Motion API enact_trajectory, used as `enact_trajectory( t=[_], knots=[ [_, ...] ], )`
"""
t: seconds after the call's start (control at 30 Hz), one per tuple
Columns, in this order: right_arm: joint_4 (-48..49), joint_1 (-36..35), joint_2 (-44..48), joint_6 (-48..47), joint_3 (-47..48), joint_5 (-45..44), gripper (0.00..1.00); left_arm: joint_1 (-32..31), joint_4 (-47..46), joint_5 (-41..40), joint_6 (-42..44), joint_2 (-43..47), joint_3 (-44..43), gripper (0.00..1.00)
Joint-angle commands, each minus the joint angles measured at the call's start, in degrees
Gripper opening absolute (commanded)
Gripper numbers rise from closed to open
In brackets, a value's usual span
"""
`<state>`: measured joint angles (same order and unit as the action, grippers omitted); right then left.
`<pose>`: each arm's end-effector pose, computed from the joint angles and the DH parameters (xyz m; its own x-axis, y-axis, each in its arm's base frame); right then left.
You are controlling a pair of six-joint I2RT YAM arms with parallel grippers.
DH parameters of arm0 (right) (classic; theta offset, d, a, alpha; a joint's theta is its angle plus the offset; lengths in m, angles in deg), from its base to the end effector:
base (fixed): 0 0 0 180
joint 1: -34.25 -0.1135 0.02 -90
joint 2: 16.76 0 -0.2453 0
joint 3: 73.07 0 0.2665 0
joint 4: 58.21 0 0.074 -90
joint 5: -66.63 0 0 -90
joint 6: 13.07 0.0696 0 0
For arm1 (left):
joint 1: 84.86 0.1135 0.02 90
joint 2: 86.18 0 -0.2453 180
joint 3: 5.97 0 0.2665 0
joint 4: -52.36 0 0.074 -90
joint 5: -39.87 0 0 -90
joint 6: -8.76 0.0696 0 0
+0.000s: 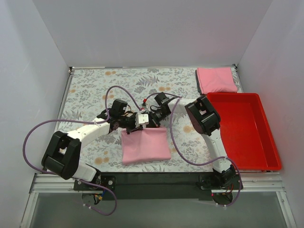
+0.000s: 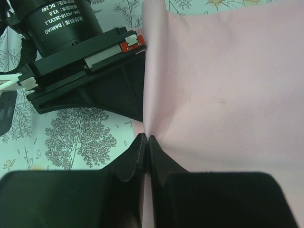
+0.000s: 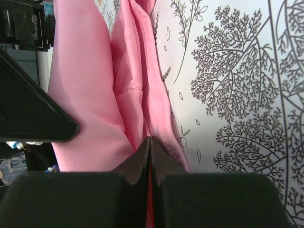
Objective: Fold and stack the t-shirts
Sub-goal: Fold the tshirt
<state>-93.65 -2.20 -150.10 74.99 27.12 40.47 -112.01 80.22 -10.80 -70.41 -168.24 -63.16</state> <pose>0.3246 0.3174 0.0487 -0.7306 -0.5582 -0.3931 -0.5505 0.1412 0.8228 0.2515 -0.1786 0.1426 -0.5650 0.4531 -0.6896 0.8152 0.4358 -0.3816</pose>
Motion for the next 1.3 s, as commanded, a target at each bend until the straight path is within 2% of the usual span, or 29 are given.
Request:
enact_trajectory(
  t=[0.0,0.37,0.8,0.87,0.9,1.0,1.1,1.13,1.27],
  knots=[
    [-1.29,-0.12,0.27,-3.16,-1.48,-2.93,0.04,0.88,-1.67,-0.57,1.65,1.99,-2.13,0.00],
    [-1.56,-0.03,0.27,-3.34,-1.75,-2.66,0.04,1.93,-2.98,-0.84,3.41,0.76,-2.66,0.00],
    [-2.79,0.32,1.94,-2.81,0.80,-3.28,0.05,2.02,-9.23,-3.38,5.69,2.08,3.31,0.01],
    [-3.14,0.32,2.38,-2.99,0.89,-3.89,0.06,1.93,-9.31,-4.70,5.52,2.52,3.49,0.09],
    [-3.40,0.32,2.64,-3.16,0.98,-4.15,0.06,2.02,-9.31,-5.40,4.82,2.87,3.49,0.22],
    [-4.28,0.32,3.00,-3.86,1.68,-5.99,0.06,2.63,-9.14,-6.11,-0.77,5.32,2.53,0.35],
    [-5.86,0.32,2.73,-5.09,3.26,-6.79,0.06,4.91,-3.88,-3.92,-5.98,7.00,-1.58,0.38],
    [-6.30,0.32,2.65,-5.27,3.61,-7.49,0.06,7.10,-2.13,-3.13,-10.26,6.83,-2.91,0.40],
    [-8.06,0.32,2.64,-6.15,5.81,-8.55,0.07,14.40,14.88,2.32,-14.69,1.93,-10.91,0.41]
  ],
)
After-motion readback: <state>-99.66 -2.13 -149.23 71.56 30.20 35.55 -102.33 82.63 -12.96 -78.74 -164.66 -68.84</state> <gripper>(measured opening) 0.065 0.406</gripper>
